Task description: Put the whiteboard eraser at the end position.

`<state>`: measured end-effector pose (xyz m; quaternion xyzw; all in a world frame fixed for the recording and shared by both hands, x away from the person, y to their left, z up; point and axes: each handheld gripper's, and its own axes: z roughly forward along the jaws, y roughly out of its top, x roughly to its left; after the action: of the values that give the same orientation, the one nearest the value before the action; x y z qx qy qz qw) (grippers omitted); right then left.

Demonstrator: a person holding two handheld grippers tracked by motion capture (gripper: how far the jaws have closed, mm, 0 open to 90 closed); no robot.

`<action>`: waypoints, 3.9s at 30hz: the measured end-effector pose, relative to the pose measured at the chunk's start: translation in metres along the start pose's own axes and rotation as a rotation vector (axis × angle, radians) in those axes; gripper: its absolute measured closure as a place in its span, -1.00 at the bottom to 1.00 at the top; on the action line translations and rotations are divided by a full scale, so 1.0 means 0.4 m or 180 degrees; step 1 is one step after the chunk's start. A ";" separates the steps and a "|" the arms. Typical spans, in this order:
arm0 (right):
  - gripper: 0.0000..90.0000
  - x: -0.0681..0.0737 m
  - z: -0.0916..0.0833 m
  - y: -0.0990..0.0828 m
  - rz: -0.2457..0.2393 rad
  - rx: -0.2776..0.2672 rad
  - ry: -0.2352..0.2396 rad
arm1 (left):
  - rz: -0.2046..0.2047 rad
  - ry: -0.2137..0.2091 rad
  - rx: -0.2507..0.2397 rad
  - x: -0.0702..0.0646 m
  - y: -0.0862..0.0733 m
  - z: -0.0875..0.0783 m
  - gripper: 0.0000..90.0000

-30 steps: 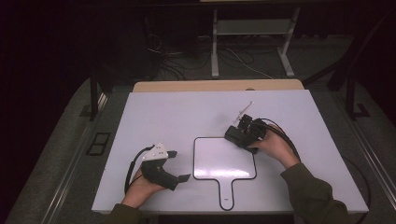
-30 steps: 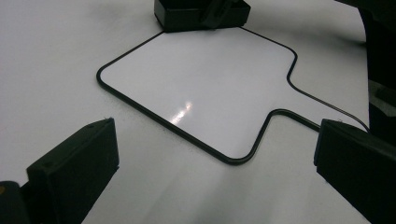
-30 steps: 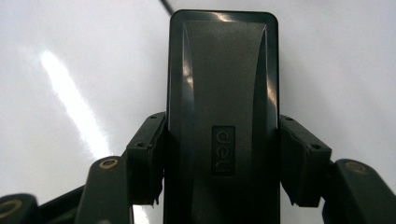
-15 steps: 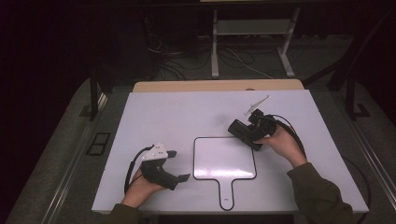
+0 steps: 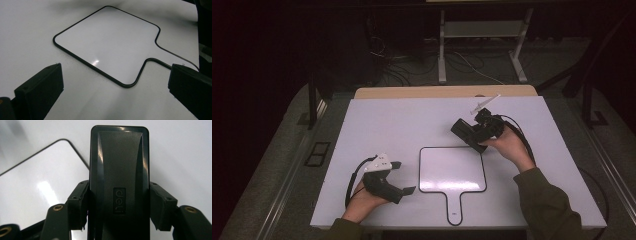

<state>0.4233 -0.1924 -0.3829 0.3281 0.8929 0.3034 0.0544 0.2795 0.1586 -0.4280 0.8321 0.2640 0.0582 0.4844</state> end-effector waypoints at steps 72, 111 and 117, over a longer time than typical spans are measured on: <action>-0.23 -0.079 0.215 0.157 -0.0010 0.0150 -0.0224 | -0.0014 -0.0059 -0.0028 0.009 -0.008 0.002 -1.00; -0.72 -0.014 0.078 0.083 0.0155 -0.0744 -0.0178 | -0.0063 -0.0049 -0.0028 0.009 -0.010 0.008 -1.00; -0.72 0.007 0.065 0.057 0.0157 -0.0849 -0.0193 | -0.0041 -0.0058 -0.0025 0.007 -0.010 0.007 -1.00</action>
<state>0.4415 -0.1640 -0.3903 0.3488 0.8343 0.4106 0.1170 0.2814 0.1594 -0.4333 0.8289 0.2647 0.0486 0.4904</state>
